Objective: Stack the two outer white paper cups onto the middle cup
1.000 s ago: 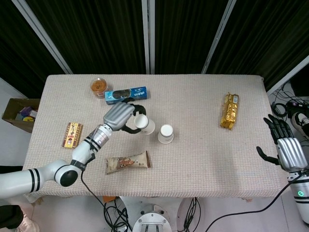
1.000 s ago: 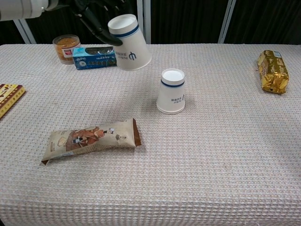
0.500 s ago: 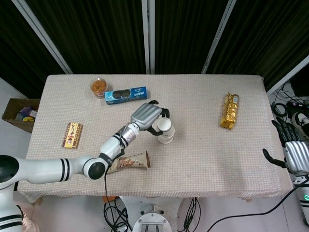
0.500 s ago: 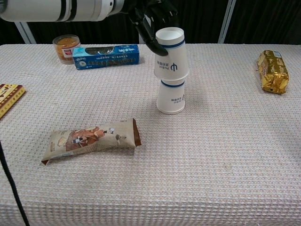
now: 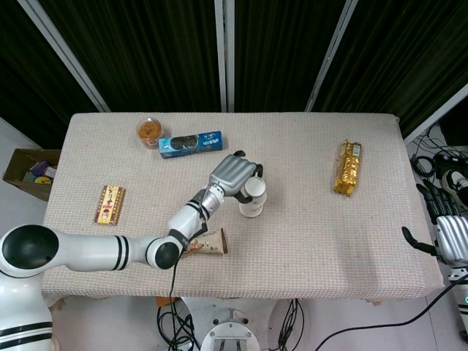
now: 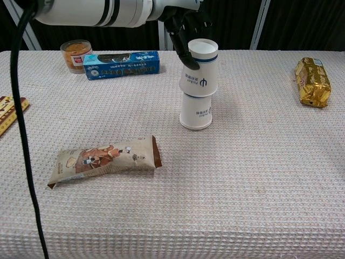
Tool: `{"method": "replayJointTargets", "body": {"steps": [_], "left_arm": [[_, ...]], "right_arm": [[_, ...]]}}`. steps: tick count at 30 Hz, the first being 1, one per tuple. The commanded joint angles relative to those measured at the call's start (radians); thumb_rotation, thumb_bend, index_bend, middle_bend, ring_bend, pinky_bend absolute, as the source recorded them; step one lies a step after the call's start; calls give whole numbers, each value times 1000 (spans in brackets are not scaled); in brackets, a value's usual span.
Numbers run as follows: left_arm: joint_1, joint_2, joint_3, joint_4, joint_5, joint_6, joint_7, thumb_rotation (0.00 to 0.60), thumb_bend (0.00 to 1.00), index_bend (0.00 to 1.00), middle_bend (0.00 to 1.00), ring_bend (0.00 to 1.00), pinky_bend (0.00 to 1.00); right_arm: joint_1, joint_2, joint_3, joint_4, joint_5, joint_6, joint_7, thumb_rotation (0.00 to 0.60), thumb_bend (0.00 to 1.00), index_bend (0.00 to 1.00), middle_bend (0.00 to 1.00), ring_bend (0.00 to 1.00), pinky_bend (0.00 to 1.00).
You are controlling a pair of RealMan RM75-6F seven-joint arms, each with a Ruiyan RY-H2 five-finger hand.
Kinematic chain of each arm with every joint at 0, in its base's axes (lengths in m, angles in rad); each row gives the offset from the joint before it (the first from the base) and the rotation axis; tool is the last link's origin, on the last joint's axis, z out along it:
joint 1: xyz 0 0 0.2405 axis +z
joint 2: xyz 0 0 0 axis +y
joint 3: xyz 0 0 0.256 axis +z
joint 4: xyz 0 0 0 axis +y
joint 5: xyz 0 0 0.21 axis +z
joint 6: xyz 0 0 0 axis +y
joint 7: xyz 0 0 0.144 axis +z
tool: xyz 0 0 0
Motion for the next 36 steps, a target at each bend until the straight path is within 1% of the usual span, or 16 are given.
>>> {"method": "replayJointTargets", "body": {"steps": [1, 5, 9, 17, 20, 22, 23, 27, 29, 31, 33, 36], "left_arm": [[-7, 4, 7, 0, -11, 5, 5, 600, 279, 487, 478, 433, 160], [-13, 7, 10, 0, -21, 7, 3, 600, 278, 486, 478, 433, 160], [-23, -4, 26, 12, -35, -4, 9, 600, 278, 485, 475, 432, 160], [-39, -74, 67, 84, -66, -22, 16, 600, 279, 484, 465, 416, 160], [-39, -104, 80, 108, -71, -22, 16, 600, 279, 482, 449, 389, 160], [-39, -125, 93, 123, -70, -22, 21, 600, 279, 464, 425, 353, 159], [-40, -133, 99, 127, -67, -19, 27, 600, 269, 429, 390, 312, 157], [-40, -144, 115, 118, -56, 18, 55, 600, 168, 234, 179, 136, 138], [-25, -133, 110, 86, -39, 54, 50, 600, 139, 201, 136, 108, 130], [6, -98, 105, 34, -3, 92, 26, 600, 120, 187, 117, 99, 125], [49, -47, 107, -24, 46, 131, -6, 600, 111, 184, 111, 97, 124], [150, 55, 125, -113, 163, 229, -78, 600, 108, 184, 122, 97, 122]], "right_arm": [[-1, -1, 2, 4, 0, -2, 4, 600, 261, 0, 0, 0, 0], [-1, -3, 4, 8, -2, -5, 8, 600, 261, 0, 0, 0, 0], [-2, -6, 6, 11, -1, -10, 11, 600, 261, 0, 0, 0, 0], [-8, -10, 6, 16, -1, -13, 15, 600, 261, 0, 0, 0, 0], [-10, -11, 8, 18, -1, -11, 19, 600, 261, 0, 0, 0, 0], [-11, -13, 8, 18, -3, -11, 19, 600, 261, 0, 0, 0, 0], [-11, -13, 8, 18, -4, -10, 19, 600, 261, 0, 0, 0, 0], [-12, -12, 10, 15, -6, -8, 17, 600, 261, 0, 0, 0, 0], [-13, -10, 12, 13, -6, -6, 17, 600, 261, 0, 0, 0, 0], [-15, -5, 13, 10, -6, -5, 17, 600, 262, 0, 0, 0, 0], [-17, -2, 13, 9, -3, -5, 18, 600, 265, 0, 0, 0, 0], [-19, 9, 8, 8, 2, -21, 28, 600, 270, 0, 0, 0, 0]]}}
